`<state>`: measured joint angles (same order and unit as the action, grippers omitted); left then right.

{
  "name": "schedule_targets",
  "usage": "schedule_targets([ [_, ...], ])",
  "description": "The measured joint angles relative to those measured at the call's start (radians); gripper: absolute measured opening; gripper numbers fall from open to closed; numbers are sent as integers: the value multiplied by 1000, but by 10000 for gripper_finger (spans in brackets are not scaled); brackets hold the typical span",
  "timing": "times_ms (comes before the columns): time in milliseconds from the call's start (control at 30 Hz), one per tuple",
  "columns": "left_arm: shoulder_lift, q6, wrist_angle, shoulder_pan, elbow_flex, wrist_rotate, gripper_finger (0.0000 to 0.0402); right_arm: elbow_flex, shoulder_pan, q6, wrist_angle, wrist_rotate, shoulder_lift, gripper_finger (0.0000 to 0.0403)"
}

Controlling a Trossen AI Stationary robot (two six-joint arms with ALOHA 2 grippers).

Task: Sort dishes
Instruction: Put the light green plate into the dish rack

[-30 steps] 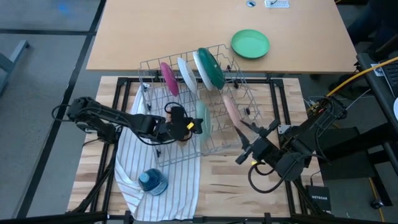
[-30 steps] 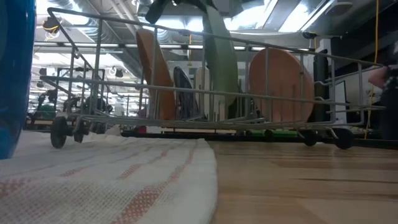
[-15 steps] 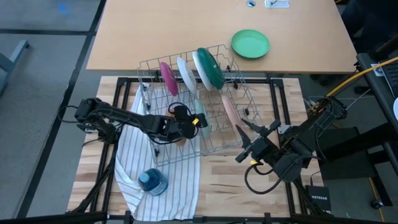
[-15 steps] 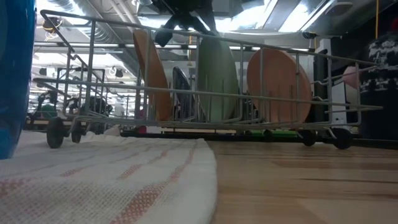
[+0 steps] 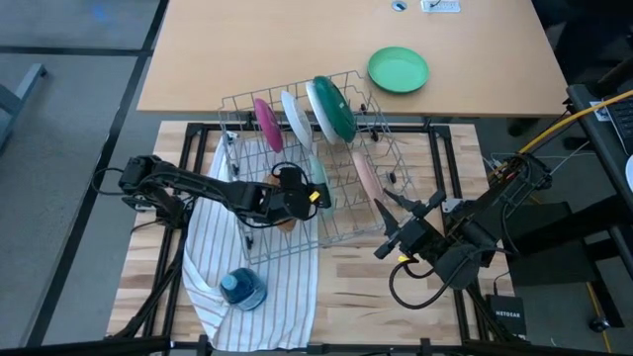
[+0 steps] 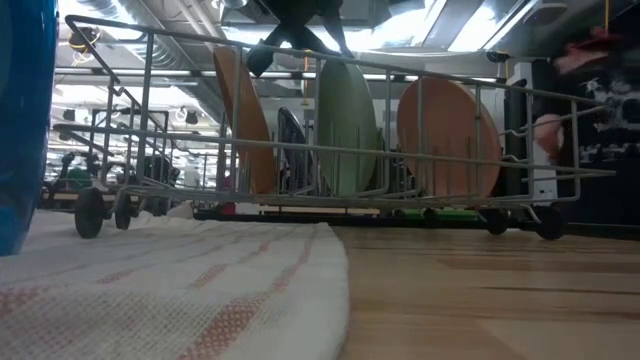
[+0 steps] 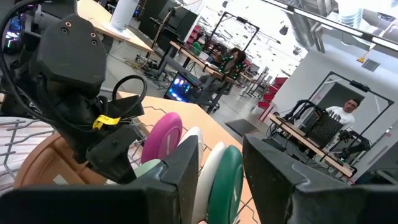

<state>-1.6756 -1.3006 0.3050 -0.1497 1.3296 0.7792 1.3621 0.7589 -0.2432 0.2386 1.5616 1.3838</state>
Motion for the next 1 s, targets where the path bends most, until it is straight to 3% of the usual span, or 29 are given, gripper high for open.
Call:
schedule_targets([
  [433, 0, 75, 0, -2, 0, -123, 18, 0, 0, 0, 0, -1, 0, 129],
  [1000, -2, 94, 3, -66, -2, -168, 18, 0, 0, 1, 0, -2, 0, 129],
])
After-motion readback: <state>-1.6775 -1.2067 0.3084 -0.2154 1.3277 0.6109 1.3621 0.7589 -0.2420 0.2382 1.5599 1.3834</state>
